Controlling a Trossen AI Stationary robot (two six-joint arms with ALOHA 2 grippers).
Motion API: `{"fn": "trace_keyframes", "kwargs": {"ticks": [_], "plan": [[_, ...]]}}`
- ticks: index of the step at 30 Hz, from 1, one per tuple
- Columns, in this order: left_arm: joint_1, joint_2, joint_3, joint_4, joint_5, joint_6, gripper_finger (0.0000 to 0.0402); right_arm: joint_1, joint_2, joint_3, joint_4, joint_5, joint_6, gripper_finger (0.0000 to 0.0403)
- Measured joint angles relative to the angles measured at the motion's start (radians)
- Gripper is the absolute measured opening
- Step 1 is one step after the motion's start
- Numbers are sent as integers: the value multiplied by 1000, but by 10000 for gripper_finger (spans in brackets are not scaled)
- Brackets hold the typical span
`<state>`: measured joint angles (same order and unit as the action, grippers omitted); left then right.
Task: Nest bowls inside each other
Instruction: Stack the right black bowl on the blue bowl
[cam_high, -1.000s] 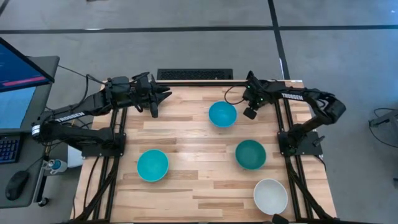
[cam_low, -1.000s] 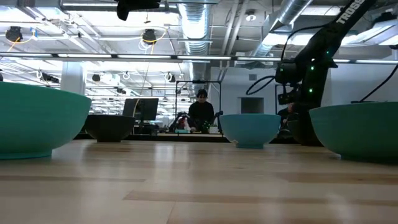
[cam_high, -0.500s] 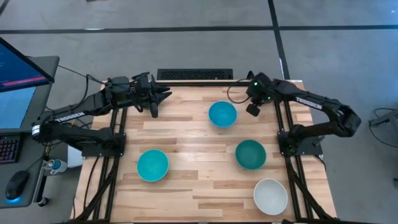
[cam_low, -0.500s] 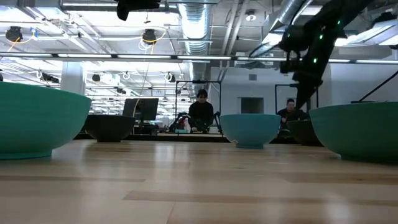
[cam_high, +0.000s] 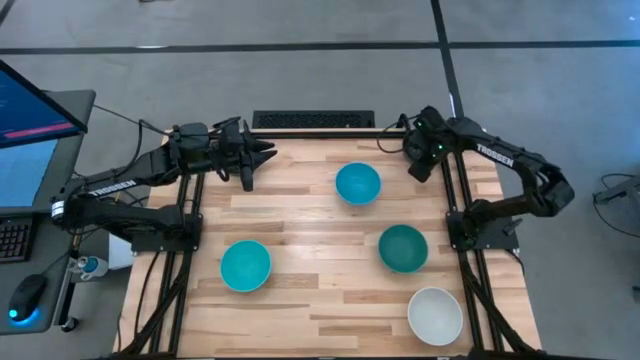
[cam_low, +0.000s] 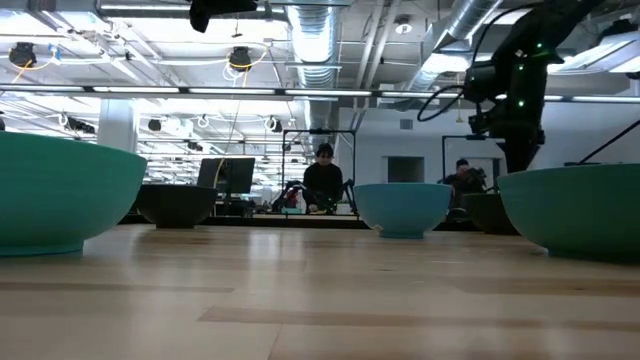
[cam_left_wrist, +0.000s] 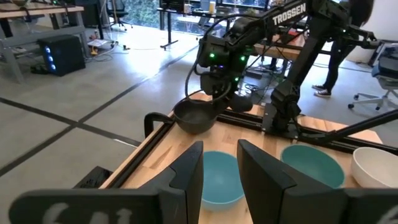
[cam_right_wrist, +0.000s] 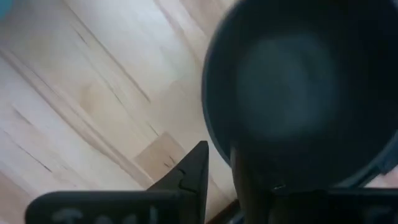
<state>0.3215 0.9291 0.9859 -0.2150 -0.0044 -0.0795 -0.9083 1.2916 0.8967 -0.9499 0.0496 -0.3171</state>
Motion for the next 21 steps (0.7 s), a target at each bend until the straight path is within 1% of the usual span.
{"fn": "trace_keyframes", "kwargs": {"ticks": [5,11,15,21], "plan": [[0,0,0,0,11,-4,89,32,5,0,67,0,-29,93],[0,0,0,0,26,-11,89,19,11,0,66,11,-49,93],[0,0,0,0,26,-19,89,1,43,0,66,25,-57,93],[0,0,0,21,46,-40,89,9,105,0,69,23,-84,93]]}}
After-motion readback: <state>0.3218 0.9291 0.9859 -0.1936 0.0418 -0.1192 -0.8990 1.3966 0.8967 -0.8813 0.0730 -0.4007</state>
